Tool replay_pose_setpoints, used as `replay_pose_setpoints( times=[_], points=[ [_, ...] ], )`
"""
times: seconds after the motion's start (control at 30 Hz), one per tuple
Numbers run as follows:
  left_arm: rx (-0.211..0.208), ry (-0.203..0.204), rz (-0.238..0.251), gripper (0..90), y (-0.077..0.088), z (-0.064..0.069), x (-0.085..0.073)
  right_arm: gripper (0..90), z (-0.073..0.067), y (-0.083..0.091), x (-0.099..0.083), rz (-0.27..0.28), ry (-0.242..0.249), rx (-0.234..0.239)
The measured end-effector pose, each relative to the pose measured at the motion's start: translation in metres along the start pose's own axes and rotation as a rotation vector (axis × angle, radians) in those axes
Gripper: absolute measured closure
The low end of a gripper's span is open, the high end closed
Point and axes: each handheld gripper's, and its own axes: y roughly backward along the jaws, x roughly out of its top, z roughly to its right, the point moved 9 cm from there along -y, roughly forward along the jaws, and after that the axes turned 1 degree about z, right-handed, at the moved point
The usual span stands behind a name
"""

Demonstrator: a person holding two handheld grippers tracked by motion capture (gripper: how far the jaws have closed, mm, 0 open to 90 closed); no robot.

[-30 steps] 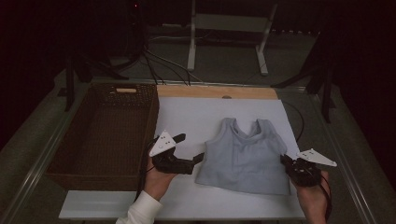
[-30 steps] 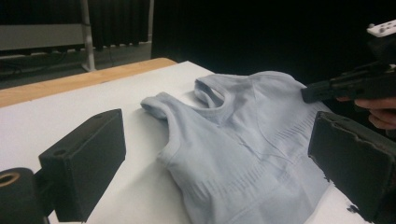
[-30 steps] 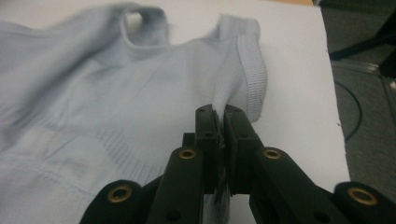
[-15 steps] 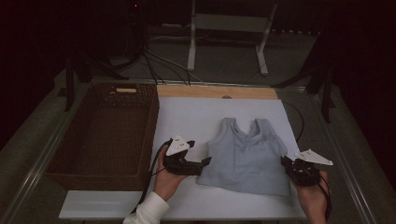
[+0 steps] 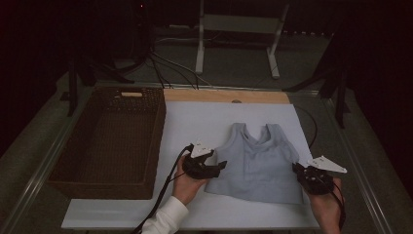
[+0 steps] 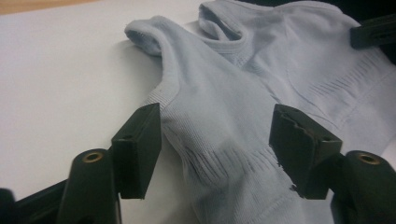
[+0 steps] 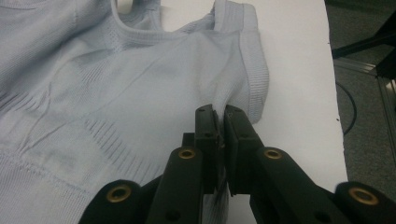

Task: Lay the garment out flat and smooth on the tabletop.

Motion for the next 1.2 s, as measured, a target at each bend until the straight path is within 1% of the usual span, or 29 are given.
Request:
replay_pose_setpoints(
  times=[0.23, 0.27, 0.33, 0.4, 0.47, 0.5, 0.53, 0.57, 0.6, 0.63, 0.67, 0.7, 0.77, 0.8, 0.9, 0.93, 1.0, 1.1, 1.13, 1.17, 1.2],
  points=[
    [0.007, 0.01, -0.012, 36.3, -0.007, -0.002, -0.003, 85.4, 0.0, 0.0, 0.001, 0.005, 0.001, 0.001],
    [0.01, 0.016, -0.017, 36.3, -0.009, -0.003, -0.004, 85.4, 0.0, 0.0, 0.001, 0.005, 0.001, 0.001],
    [0.021, 0.045, -0.052, 34.9, -0.015, -0.005, -0.007, 85.4, 0.0, 0.0, 0.001, 0.009, 0.002, 0.0],
    [0.024, 0.046, -0.056, 36.7, -0.017, -0.006, -0.008, 85.4, 0.0, 0.0, 0.002, 0.01, -0.001, 0.0],
    [0.01, 0.059, -0.057, 45.6, -0.023, -0.006, -0.009, 85.4, -0.001, 0.0, 0.002, 0.012, 0.0, 0.002],
    [0.004, 0.058, -0.056, 54.1, -0.023, -0.006, -0.008, 85.4, -0.001, 0.0, 0.002, 0.012, 0.001, 0.004],
    [-0.011, 0.057, -0.051, 59.5, -0.023, -0.003, -0.007, 85.4, -0.001, 0.0, 0.002, 0.012, 0.001, 0.004],
    [-0.019, 0.051, -0.052, 67.0, -0.022, -0.002, -0.007, 85.4, -0.001, -0.001, 0.003, 0.013, 0.002, 0.005],
    [-0.021, 0.035, -0.059, 72.8, -0.022, 0.0, -0.007, 85.4, -0.001, -0.001, 0.003, 0.014, 0.002, 0.006],
    [-0.022, 0.03, -0.058, 77.9, -0.022, 0.001, -0.006, 85.4, -0.002, -0.001, 0.003, 0.017, 0.003, 0.007],
    [-0.02, 0.019, -0.055, 80.7, -0.021, 0.002, -0.005, 85.4, -0.002, -0.001, 0.004, 0.02, 0.005, 0.008],
    [-0.014, 0.009, -0.048, 83.0, -0.02, 0.003, -0.004, 85.4, -0.002, -0.001, 0.005, 0.023, 0.004, 0.009],
    [-0.001, 0.001, -0.026, 84.3, -0.016, 0.002, 0.0, 85.4, -0.002, -0.001, 0.006, 0.032, 0.001, 0.01],
    [0.018, -0.006, -0.015, 84.5, -0.012, 0.0, 0.001, 85.4, -0.002, -0.001, 0.007, 0.035, 0.002, 0.01],
    [0.053, -0.018, 0.007, 85.0, -0.004, -0.006, 0.005, 85.5, -0.003, -0.001, 0.01, 0.05, 0.006, 0.007],
    [0.074, -0.02, 0.013, 85.1, 0.0, -0.009, 0.007, 85.5, -0.003, -0.001, 0.011, 0.052, 0.007, 0.005],
    [0.09, -0.01, 0.027, 85.2, 0.007, -0.015, 0.009, 85.6, -0.005, -0.002, 0.013, 0.062, 0.007, 0.008],
    [0.12, -0.008, 0.04, 85.2, 0.015, -0.023, 0.011, 85.6, -0.009, -0.008, 0.016, 0.069, -0.019, 0.048],
    [0.137, -0.01, 0.042, 85.2, 0.019, -0.026, 0.011, 85.6, -0.01, -0.01, 0.017, 0.069, -0.02, 0.051],
    [0.146, -0.01, 0.043, 85.1, 0.02, -0.028, 0.011, 85.6, -0.013, -0.012, 0.018, 0.069, -0.014, 0.058],
    [0.146, -0.01, 0.043, 85.1, 0.02, -0.028, 0.011, 85.6, -0.013, -0.012, 0.018, 0.069, -0.014, 0.058]
  ],
)
